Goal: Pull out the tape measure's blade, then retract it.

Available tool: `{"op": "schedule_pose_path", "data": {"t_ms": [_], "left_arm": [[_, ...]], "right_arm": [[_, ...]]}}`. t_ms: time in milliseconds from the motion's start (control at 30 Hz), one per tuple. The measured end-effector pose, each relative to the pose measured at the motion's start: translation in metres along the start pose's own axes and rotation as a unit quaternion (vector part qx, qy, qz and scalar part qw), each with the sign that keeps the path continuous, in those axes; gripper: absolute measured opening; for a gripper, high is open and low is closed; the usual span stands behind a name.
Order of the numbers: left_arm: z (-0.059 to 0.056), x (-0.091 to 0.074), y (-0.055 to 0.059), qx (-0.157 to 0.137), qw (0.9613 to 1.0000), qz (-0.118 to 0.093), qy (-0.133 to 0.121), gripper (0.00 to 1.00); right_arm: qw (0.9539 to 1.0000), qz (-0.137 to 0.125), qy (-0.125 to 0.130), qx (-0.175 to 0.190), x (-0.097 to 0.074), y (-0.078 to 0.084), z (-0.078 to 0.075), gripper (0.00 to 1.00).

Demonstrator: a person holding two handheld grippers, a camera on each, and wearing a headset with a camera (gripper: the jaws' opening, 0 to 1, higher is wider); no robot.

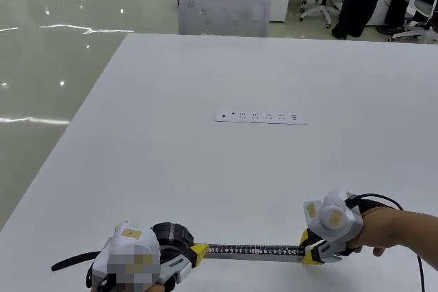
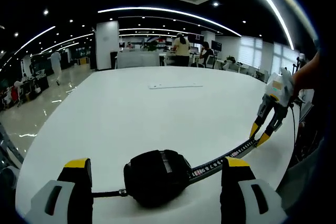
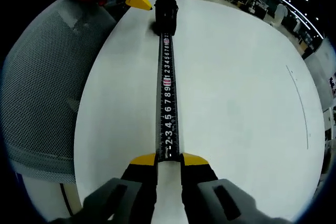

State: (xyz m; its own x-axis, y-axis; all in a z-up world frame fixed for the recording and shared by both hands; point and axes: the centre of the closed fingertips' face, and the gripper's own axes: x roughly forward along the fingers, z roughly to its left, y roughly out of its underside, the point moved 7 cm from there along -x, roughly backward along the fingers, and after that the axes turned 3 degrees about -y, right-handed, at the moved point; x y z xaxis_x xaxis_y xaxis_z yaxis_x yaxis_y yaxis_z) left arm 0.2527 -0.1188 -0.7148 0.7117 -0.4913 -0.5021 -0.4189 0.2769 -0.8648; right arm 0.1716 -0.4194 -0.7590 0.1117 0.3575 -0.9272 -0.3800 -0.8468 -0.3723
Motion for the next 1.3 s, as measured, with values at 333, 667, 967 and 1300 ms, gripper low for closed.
{"op": "schedule_pose_path", "data": {"t_ms": [333,667,967,1300], "left_arm": [[0.001,0.003,0.005,-0.034,0.9993,0.017,-0.007,0.95],[-0.001,0.013,0.011,-0.06,0.9972,0.042,-0.013,0.77],[-0.007,0.019,0.013,-0.055,0.9962,0.062,-0.025,0.64],[-0.004,0.02,0.014,-0.047,0.9959,0.069,-0.036,0.59]], "right_arm": [[0.9998,0.018,0.004,0.012,0.0,-0.005,0.003,0.15],[0.9986,0.048,0.007,0.023,0.001,-0.006,0.001,0.14],[0.9981,0.034,0.015,0.049,0.0,-0.005,0.002,0.14],[0.9982,0.033,0.013,0.049,0.001,-0.006,0.002,0.14]]}}
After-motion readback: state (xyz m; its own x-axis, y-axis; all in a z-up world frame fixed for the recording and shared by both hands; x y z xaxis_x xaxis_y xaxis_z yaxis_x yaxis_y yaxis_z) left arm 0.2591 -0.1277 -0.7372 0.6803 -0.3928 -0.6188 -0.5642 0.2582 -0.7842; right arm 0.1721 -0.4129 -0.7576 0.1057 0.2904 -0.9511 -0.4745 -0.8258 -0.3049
